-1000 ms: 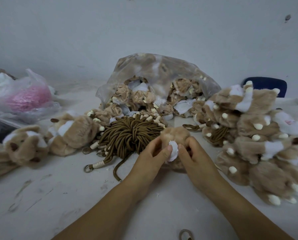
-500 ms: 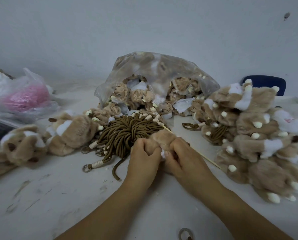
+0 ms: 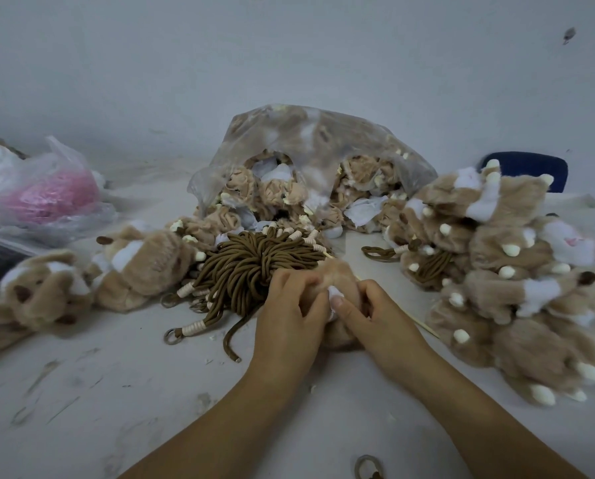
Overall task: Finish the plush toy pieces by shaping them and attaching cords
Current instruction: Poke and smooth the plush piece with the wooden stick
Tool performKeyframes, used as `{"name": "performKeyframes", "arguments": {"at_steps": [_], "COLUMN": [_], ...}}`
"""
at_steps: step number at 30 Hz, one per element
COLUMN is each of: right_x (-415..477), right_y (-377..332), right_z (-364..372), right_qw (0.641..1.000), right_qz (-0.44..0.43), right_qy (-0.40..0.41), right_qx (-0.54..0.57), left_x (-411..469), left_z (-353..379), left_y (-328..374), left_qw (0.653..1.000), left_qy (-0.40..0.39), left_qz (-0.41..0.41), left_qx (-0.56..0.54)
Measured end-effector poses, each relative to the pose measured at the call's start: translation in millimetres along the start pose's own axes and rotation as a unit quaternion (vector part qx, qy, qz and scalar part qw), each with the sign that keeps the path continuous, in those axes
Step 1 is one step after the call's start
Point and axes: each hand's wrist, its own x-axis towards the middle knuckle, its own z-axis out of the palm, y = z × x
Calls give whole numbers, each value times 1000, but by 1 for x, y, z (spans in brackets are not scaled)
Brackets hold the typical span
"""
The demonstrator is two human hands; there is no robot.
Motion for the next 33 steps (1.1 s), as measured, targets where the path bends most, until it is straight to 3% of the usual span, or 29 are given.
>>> {"name": "performKeyframes", "arguments": {"at_steps": [9, 15, 19, 23, 28, 33], "right_x": [-1, 0, 1, 2, -1, 0], "right_y": [-2, 6, 8, 5, 2, 1], "right_z": [-2, -6, -7, -8, -13, -10], "right_qw": [991, 985, 994, 998, 994, 995], "right_qz": [-23, -33, -11, -4, 15, 3], "right_qy": [74, 82, 56, 48, 26, -17], "right_qx": [-106, -146, -93, -29, 103, 101], "left_x": [3, 1, 1, 2, 2, 2], "left_z": [3, 4, 4, 1, 1, 1], "left_y": [0, 3, 3, 5, -1, -3], "left_qw": [997, 993, 996, 998, 994, 991], "left_qy": [-26, -71, -74, -24, -97, -78], "left_qz": [66, 87, 54, 49, -47, -98], "left_qx": [39, 36, 14, -23, 0, -38]}}
